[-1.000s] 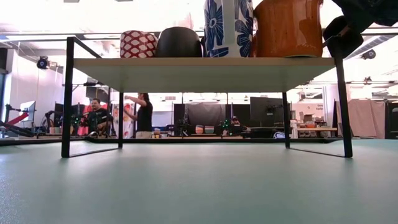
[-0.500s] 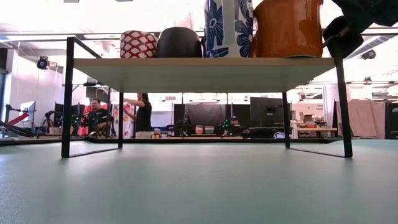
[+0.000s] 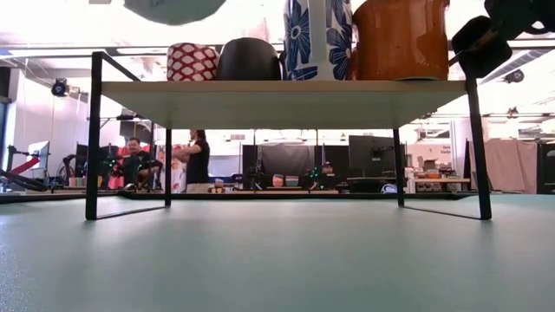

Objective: Place coffee mugs
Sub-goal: Put the white green mug on the shelf

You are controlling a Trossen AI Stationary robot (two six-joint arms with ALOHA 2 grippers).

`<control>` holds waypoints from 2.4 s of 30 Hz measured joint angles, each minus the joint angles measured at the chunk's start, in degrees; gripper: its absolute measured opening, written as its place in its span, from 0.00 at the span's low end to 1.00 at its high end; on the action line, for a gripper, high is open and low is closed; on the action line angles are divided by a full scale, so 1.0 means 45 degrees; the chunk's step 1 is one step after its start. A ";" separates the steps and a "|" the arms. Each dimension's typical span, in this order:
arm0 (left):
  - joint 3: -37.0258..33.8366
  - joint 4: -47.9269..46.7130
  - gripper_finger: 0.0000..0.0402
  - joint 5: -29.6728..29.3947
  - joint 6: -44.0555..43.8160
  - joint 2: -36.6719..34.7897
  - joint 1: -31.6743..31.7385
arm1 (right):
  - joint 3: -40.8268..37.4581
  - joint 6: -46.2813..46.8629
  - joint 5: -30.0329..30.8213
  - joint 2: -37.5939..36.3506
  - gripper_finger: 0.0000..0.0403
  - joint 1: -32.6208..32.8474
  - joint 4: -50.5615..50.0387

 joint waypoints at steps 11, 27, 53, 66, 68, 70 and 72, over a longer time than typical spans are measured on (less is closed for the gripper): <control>0.0000 0.0378 0.02 0.1422 -0.0048 0.1612 0.0665 | 0.0000 0.0010 -0.0019 0.0000 0.17 -0.0001 -0.0009; -0.0309 0.0305 0.02 0.3087 -0.0800 0.3328 0.0815 | 0.0000 0.0006 -0.0021 -0.0001 0.17 0.0000 -0.0019; -0.1702 0.2649 0.13 0.3475 -0.1728 0.4212 0.0827 | 0.0000 0.0005 -0.0019 -0.0005 0.17 0.0004 -0.0053; -0.0407 0.0787 0.28 0.4006 0.1890 0.4188 0.0858 | 0.0000 0.0005 -0.0019 0.0000 0.17 0.0001 -0.0053; -0.0205 0.0385 0.28 0.4348 0.3912 0.4183 0.0849 | 0.0000 0.0005 -0.0019 -0.0001 0.17 0.0003 -0.0053; -0.0114 0.0014 0.28 0.4749 0.6059 0.4183 0.0824 | 0.0000 0.0005 -0.0019 -0.0001 0.17 0.0000 -0.0053; -0.0104 -0.0303 0.28 0.4821 0.8015 0.4183 0.0805 | 0.0000 0.0005 -0.0019 0.0000 0.17 0.0004 -0.0053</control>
